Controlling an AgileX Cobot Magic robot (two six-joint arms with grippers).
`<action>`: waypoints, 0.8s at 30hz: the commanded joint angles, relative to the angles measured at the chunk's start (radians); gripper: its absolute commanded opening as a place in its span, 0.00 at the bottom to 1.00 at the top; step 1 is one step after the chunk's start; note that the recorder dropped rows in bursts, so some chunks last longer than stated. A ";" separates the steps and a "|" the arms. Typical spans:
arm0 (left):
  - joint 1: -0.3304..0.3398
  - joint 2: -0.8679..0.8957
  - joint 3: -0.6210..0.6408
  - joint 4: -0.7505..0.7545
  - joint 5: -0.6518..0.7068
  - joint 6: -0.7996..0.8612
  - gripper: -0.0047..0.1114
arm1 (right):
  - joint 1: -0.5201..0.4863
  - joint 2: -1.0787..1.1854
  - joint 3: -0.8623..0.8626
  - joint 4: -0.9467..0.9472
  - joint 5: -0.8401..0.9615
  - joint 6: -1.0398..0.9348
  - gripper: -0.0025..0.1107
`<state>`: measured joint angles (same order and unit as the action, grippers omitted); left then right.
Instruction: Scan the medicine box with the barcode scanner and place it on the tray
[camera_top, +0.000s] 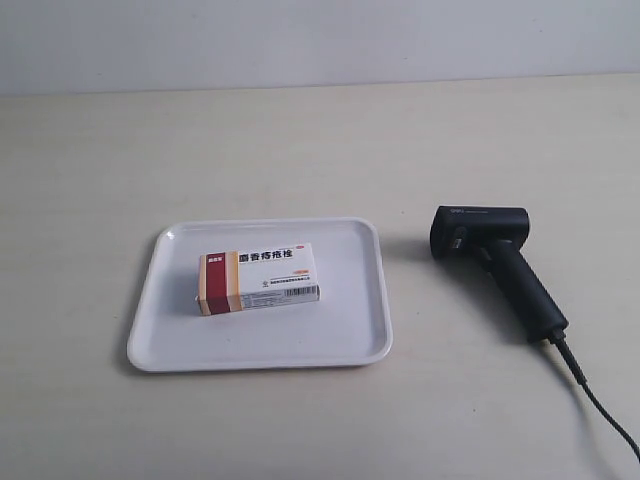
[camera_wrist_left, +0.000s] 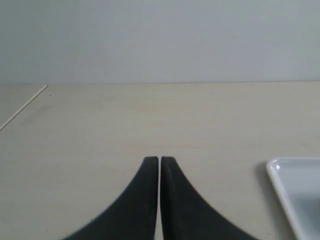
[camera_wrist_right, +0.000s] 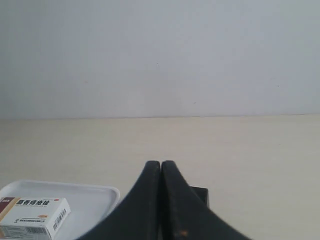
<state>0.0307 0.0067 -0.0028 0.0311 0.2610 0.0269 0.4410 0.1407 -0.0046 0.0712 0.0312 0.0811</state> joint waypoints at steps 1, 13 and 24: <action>0.005 -0.007 0.003 0.006 -0.001 -0.006 0.08 | 0.002 -0.005 0.005 0.030 -0.009 -0.061 0.02; 0.005 -0.007 0.003 0.006 -0.001 -0.006 0.08 | -0.048 -0.025 0.005 0.035 -0.009 -0.055 0.02; 0.005 -0.007 0.003 0.006 -0.001 -0.006 0.08 | -0.363 -0.141 0.005 0.049 0.056 -0.055 0.02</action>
<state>0.0307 0.0067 -0.0028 0.0311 0.2610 0.0269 0.1111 0.0162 -0.0046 0.1171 0.0516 0.0322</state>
